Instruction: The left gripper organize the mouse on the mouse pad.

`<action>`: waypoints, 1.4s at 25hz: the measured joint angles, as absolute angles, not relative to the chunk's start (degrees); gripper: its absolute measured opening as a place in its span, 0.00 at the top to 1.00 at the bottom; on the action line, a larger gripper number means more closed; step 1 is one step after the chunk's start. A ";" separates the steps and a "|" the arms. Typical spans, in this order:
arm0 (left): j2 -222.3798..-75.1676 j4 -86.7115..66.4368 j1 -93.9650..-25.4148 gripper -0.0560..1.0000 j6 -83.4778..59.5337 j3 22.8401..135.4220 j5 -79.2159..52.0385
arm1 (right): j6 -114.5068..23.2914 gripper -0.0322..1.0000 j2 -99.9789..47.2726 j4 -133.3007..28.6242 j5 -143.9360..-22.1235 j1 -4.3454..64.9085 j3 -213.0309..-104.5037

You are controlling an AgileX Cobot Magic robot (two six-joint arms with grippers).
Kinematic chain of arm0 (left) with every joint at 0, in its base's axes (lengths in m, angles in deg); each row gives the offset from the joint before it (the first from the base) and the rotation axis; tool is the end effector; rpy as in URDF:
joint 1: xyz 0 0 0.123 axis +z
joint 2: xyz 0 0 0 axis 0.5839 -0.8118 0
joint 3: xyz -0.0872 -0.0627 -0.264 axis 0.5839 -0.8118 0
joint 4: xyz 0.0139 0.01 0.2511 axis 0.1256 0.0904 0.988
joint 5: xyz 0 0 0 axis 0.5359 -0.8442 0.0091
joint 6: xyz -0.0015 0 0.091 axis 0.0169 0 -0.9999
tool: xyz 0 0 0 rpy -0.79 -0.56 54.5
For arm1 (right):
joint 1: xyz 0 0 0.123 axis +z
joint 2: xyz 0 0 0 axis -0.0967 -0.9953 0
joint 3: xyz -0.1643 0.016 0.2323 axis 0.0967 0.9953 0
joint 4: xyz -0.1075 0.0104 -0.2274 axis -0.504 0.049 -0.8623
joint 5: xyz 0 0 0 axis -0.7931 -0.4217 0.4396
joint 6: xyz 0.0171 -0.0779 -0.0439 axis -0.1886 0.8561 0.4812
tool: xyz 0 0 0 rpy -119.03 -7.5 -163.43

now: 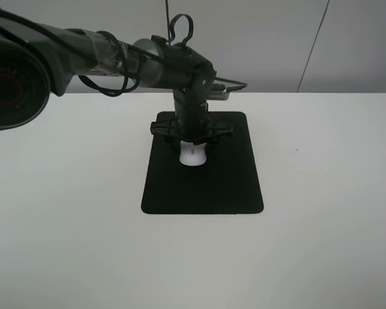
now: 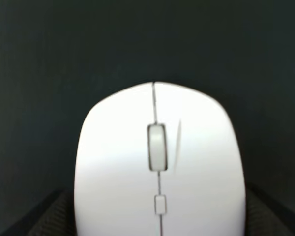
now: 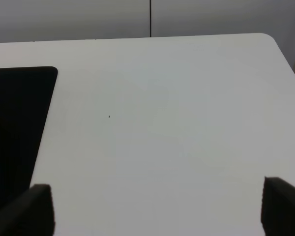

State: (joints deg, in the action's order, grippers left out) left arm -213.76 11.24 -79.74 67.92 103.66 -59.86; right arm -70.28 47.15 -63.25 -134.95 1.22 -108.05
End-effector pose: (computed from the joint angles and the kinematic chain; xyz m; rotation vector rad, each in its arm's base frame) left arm 0.3543 -0.3289 0.0916 0.0679 2.9259 -0.0778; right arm -0.0080 -0.0036 0.2807 0.1119 2.0270 -0.0905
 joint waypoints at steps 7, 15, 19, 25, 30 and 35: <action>-212.39 10.26 -79.74 0.30 67.32 103.66 -59.90 | -70.28 0.17 47.15 -63.25 -134.95 1.22 -108.05; -208.07 9.95 -79.74 0.30 66.91 103.77 -59.44 | -70.28 0.17 47.15 -63.25 -134.95 1.22 -108.05; -206.75 9.84 -79.74 0.30 66.63 103.77 -60.63 | -70.28 0.17 47.15 -63.25 -134.95 1.22 -108.05; -203.03 9.84 -79.74 0.30 62.70 103.77 -65.92 | -70.28 0.17 47.15 -63.25 -134.95 1.22 -108.05; -199.12 9.84 -79.74 0.30 55.26 103.77 -68.70 | -70.28 0.17 47.15 -63.25 -134.95 1.22 -108.05; -195.47 9.84 -79.79 0.30 52.42 103.77 -69.72 | -70.28 0.17 47.15 -63.25 -134.95 1.22 -108.05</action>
State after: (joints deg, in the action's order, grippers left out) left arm -195.47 9.84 -79.79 52.42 103.77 -69.72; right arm -70.28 47.15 -63.25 -134.95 1.22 -108.05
